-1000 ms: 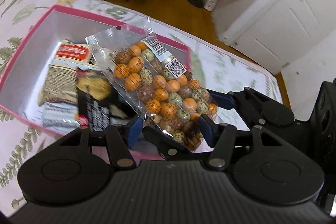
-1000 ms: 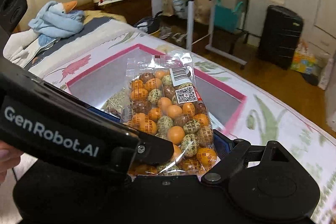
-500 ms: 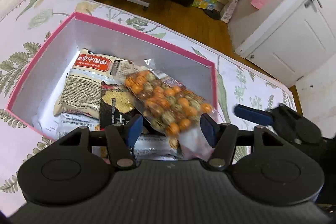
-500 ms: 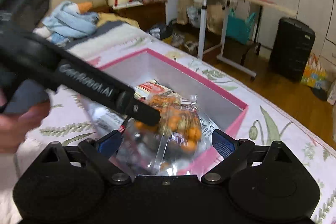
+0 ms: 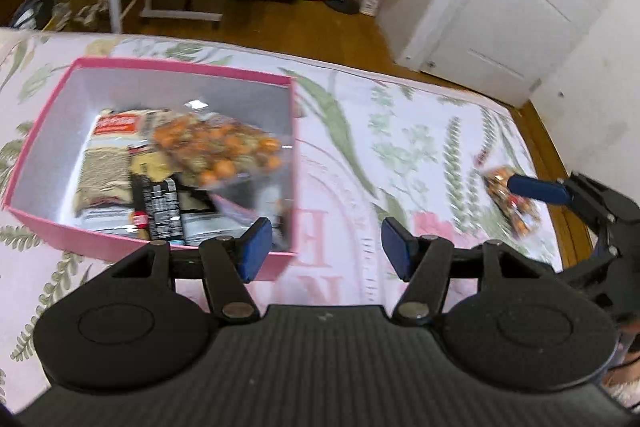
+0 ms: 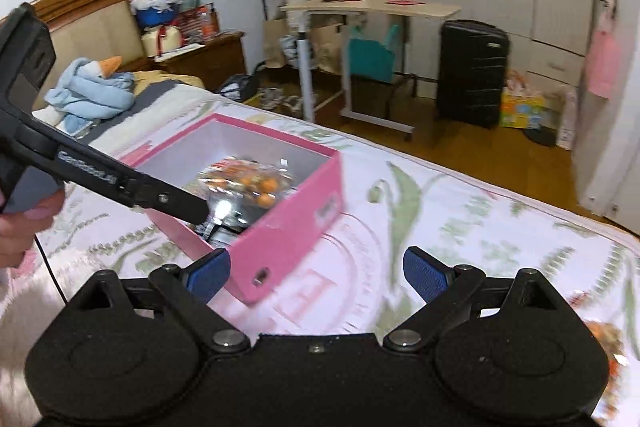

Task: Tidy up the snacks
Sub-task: 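Move both grippers to the red-labelled bag of coated nuts, then grasp the red-labelled nut bag with both grippers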

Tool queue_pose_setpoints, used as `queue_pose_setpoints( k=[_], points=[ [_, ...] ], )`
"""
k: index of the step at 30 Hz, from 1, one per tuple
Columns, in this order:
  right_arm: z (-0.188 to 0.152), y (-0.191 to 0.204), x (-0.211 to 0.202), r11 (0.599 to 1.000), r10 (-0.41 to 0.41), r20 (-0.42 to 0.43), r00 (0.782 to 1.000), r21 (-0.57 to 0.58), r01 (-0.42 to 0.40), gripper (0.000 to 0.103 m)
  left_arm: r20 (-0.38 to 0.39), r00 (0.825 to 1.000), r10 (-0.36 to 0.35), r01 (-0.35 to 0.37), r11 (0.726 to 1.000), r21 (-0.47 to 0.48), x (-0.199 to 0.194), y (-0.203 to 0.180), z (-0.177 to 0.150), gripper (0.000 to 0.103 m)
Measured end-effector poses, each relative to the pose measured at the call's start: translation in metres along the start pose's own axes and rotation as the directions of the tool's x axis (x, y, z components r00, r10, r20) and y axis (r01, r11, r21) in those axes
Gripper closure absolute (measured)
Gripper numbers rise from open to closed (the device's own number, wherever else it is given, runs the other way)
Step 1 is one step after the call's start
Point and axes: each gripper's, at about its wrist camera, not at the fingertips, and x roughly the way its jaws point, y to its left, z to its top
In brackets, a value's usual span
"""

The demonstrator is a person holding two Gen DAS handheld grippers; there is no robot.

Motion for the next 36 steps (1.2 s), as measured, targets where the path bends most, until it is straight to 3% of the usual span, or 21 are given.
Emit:
queue_pose_setpoints(
  k=[8,18,24,33,36],
  points=[
    [-0.032,-0.048,-0.042,0.992,-0.104,-0.043,0.994,0.062,0.107,0.007,-0.054,0.995,-0.089,0.095,0.989,0.114,0.024,-0.067,-0.001,0.043],
    [-0.073,-0.129,-0.053,0.955,-0.261,-0.076,0.962,0.123,0.268,0.007,-0.102,0.978,-0.182,0.199,0.962,0.188,0.082,-0.149,0.004,0.043],
    [-0.105,-0.197,-0.035,0.957,-0.257,-0.111,0.960,0.111,0.269,0.007,-0.117,0.978,-0.174,0.196,0.958,0.210,0.139,-0.187,0.008,0.043],
    [-0.129,-0.257,0.010,0.959,-0.230,-0.234,0.945,0.111,0.261,0.007,-0.160,0.951,-0.265,0.288,0.947,0.143,0.234,-0.240,0.002,0.043],
    [-0.134,-0.267,0.027,0.953,-0.253,-0.281,0.926,0.091,0.288,0.006,-0.190,0.948,-0.256,0.275,0.958,0.078,0.267,-0.250,0.001,0.043]
  ],
)
